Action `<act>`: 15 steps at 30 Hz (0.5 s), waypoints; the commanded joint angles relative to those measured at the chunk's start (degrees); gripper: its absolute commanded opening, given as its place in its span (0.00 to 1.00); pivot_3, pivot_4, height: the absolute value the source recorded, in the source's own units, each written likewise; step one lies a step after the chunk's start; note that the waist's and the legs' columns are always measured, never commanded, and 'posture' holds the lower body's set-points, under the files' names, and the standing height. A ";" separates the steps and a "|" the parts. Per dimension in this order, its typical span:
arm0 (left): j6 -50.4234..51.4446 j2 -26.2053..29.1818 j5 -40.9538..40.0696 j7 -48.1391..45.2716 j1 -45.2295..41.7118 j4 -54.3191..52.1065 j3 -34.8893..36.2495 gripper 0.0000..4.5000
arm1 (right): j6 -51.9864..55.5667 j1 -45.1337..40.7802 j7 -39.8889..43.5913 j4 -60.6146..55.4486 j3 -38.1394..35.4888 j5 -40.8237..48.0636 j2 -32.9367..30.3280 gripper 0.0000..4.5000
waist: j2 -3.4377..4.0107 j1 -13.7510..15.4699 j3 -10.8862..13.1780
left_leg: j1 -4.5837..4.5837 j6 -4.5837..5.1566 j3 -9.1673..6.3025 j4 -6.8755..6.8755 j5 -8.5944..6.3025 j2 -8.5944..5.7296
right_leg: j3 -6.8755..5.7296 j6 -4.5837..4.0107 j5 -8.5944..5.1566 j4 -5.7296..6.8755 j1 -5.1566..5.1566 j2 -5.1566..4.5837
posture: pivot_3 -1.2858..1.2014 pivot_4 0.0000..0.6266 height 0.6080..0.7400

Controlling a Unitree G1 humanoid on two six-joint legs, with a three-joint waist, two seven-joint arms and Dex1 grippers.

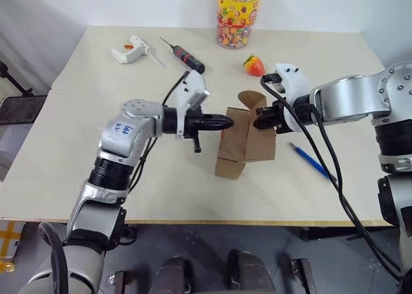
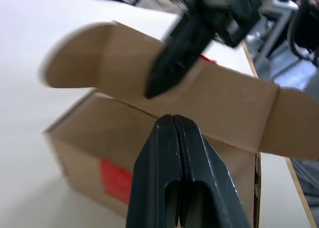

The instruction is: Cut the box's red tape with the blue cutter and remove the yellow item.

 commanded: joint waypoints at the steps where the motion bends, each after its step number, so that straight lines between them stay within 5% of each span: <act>1: -6.23 0.60 4.00 -1.83 -0.07 2.79 -3.42 0.00 | 0.85 1.50 0.32 -1.28 1.56 0.34 0.88 0.00 | 0.01 -0.01 0.00 | 0.00 0.00 0.01 0.00 0.00 0.00 | 0.01 0.00 0.00 0.00 -0.01 0.01 | 0.52 0.24 1.00; 15: -15.89 8.35 13.60 -6.92 1.79 8.12 -8.94 0.00 | 4.97 0.71 8.44 -3.77 4.17 0.34 -7.71 0.00 | -0.02 -0.02 -0.16 | 0.04 0.01 0.03 -0.01 -0.01 0.03 | 0.03 -0.01 0.00 0.01 -0.02 0.00 | 0.52 0.24 1.00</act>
